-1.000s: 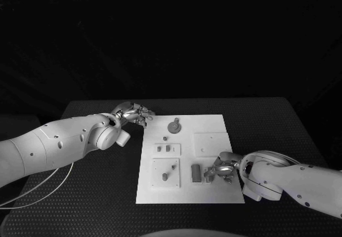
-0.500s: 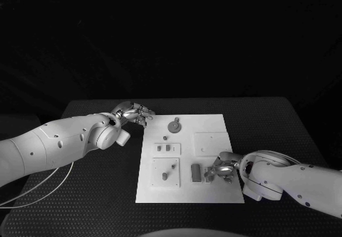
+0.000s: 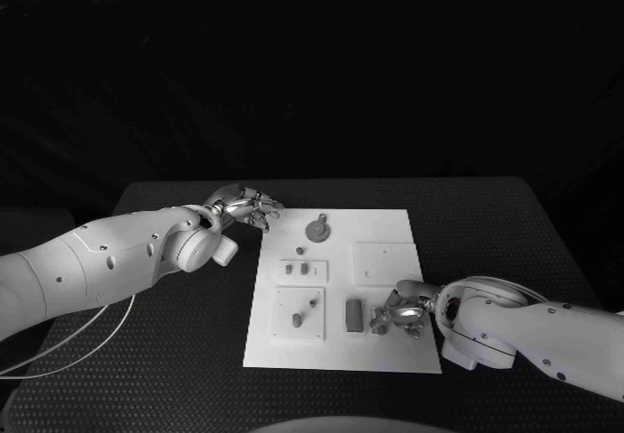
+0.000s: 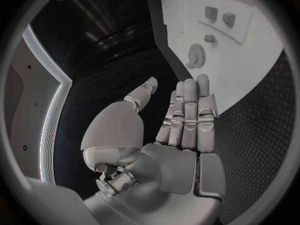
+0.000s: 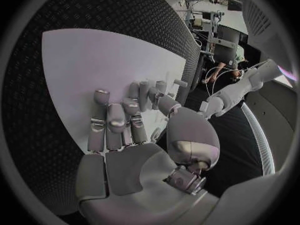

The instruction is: Assemble the parts on the task board

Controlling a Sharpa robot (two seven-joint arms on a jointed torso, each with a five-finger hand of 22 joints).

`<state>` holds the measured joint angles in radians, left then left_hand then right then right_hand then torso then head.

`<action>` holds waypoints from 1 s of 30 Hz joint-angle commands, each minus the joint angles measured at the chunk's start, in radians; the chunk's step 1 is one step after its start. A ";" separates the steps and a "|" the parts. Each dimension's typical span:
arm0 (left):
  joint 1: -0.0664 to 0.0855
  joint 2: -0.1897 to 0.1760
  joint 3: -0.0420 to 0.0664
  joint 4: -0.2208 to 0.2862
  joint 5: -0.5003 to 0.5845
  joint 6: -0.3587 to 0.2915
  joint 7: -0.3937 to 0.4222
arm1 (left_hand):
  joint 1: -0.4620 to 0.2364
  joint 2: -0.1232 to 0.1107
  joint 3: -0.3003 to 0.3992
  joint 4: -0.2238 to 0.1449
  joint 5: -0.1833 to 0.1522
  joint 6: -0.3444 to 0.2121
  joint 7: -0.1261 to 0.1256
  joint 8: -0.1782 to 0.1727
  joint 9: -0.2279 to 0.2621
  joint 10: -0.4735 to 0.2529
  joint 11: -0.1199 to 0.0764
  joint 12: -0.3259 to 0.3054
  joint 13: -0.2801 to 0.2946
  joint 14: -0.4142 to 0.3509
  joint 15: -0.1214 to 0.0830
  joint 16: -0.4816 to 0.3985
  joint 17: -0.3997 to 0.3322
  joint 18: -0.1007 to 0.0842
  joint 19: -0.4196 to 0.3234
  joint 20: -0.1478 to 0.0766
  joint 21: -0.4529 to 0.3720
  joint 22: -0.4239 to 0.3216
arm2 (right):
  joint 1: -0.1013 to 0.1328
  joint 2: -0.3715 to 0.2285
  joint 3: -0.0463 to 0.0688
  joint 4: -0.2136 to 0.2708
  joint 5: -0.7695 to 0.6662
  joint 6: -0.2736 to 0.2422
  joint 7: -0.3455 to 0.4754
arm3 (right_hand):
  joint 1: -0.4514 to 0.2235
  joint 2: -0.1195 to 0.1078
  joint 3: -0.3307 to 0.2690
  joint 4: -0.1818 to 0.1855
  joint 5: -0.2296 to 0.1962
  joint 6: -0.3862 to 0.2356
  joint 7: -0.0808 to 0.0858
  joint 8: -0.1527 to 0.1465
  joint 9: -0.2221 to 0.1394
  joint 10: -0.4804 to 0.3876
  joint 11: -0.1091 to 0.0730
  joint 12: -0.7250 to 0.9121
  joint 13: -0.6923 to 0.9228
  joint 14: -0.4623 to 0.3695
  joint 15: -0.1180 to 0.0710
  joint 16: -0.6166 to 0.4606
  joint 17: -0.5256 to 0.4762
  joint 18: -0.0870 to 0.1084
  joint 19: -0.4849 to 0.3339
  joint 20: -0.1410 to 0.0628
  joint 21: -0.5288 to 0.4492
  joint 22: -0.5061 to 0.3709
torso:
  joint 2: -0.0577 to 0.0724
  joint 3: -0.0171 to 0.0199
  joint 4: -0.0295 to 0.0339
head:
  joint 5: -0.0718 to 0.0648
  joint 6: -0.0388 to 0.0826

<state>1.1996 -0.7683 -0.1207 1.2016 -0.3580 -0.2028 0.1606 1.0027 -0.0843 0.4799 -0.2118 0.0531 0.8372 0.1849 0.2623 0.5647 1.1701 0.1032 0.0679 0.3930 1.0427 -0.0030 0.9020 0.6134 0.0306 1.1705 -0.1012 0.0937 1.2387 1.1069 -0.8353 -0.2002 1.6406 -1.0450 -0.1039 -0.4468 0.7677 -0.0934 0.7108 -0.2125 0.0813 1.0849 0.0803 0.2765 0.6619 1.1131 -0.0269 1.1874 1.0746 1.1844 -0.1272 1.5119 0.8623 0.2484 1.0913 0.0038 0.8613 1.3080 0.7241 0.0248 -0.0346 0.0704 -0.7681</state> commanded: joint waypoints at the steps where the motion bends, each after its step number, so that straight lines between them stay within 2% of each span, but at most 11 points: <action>1: 0.001 0.001 0.001 0.002 0.005 0.013 0.004 | -0.011 0.001 -0.002 0.005 -0.004 0.002 0.001 0.002 -0.001 -0.005 0.001 0.001 0.002 0.004 -0.001 -0.005 0.001 0.019 0.009 -0.001 -0.005 0.001 | -0.003 0.004 -0.001 0.005 -0.002 0.025 0.032 | -0.002 0.013 0.002 -0.007 -0.003 -0.006 -0.002 0.002 0.000 -0.002 -0.003 0.004 -0.001 -0.007 0.000 -0.001 0.001 0.013 -0.005 -0.001 0.002 0.020 | 0.000 0.0001 -0.0001 | 0.000 0.000; 7: 0.001 0.001 0.001 0.002 0.005 0.014 0.003 | -0.012 0.000 -0.002 0.006 -0.004 0.001 0.002 0.002 -0.001 -0.005 0.001 0.001 0.002 0.003 -0.001 -0.006 0.002 0.019 0.009 0.000 -0.005 0.001 | -0.003 0.004 -0.001 0.004 -0.002 0.021 0.031 | -0.008 0.013 -0.001 -0.007 -0.003 -0.007 -0.002 0.002 -0.001 -0.002 -0.003 0.004 -0.002 -0.007 0.001 -0.002 0.001 0.013 -0.005 0.000 0.002 0.019 | 0.000 0.0003 -0.0002 | 0.001 0.002; 13: 0.001 0.001 0.001 0.001 0.005 0.015 0.002 | -0.012 0.000 -0.002 0.007 -0.004 0.001 0.002 0.001 -0.001 -0.006 0.001 0.000 0.002 0.003 0.000 -0.006 0.002 0.019 0.009 0.000 -0.006 0.002 | -0.003 0.005 -0.001 0.002 0.000 0.007 0.034 | -0.028 -0.010 -0.002 0.011 -0.002 -0.008 -0.002 0.002 -0.003 -0.002 -0.003 0.003 -0.004 -0.007 0.000 -0.003 0.000 0.013 -0.004 0.001 0.000 0.017 | 0.000 0.0005 -0.0002 | 0.000 0.003; 22: 0.001 0.002 0.001 0.001 0.005 0.016 0.000 | -0.015 0.002 -0.002 0.010 -0.004 0.000 0.002 0.001 -0.001 -0.007 0.001 0.000 0.002 0.003 0.000 -0.007 0.002 0.018 0.009 0.000 -0.007 0.002 | -0.003 0.005 0.000 0.002 0.010 -0.008 0.041 | -0.036 -0.003 0.002 0.025 -0.003 -0.007 -0.002 0.003 -0.004 -0.001 -0.003 0.004 -0.005 -0.005 0.000 -0.002 0.000 0.013 -0.001 0.000 0.000 0.017 | 0.000 0.0001 0.0001 | 0.000 0.004; 30: 0.001 0.001 0.000 0.001 0.005 0.017 -0.001 | -0.015 0.001 -0.002 0.011 -0.004 0.000 0.002 0.001 -0.002 -0.007 0.002 0.000 0.002 0.003 0.000 -0.007 0.002 0.019 0.009 0.000 -0.007 0.002 | -0.003 0.004 0.000 0.002 0.016 -0.034 0.052 | -0.051 -0.035 0.005 0.046 -0.002 -0.008 -0.003 0.004 -0.006 -0.001 -0.004 0.005 -0.007 -0.004 -0.002 -0.003 0.000 0.013 0.001 -0.002 -0.001 0.017 | 0.000 0.0000 0.0002 | 0.001 0.004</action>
<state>1.1996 -0.7682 -0.1208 1.2012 -0.3580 -0.2000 0.1557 0.9985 -0.0802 0.4779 -0.2094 0.0531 0.8372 0.1848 0.2623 0.5647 1.1705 0.1028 0.0679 0.3937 1.0427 -0.0030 0.9021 0.6142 0.0305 1.1705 -0.1012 0.0897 1.2392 1.1058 -0.8362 -0.2012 1.6371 -1.0416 -0.1192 -0.4344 0.7162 -0.1186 0.7178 -0.1720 0.0813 1.0837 0.0748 0.2796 0.6576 1.1128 -0.0265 1.1874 1.0691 1.1862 -0.1253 1.5120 0.8623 0.2485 1.0914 0.0038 0.8613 1.3080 0.7241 0.0249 -0.0342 0.0710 -0.7639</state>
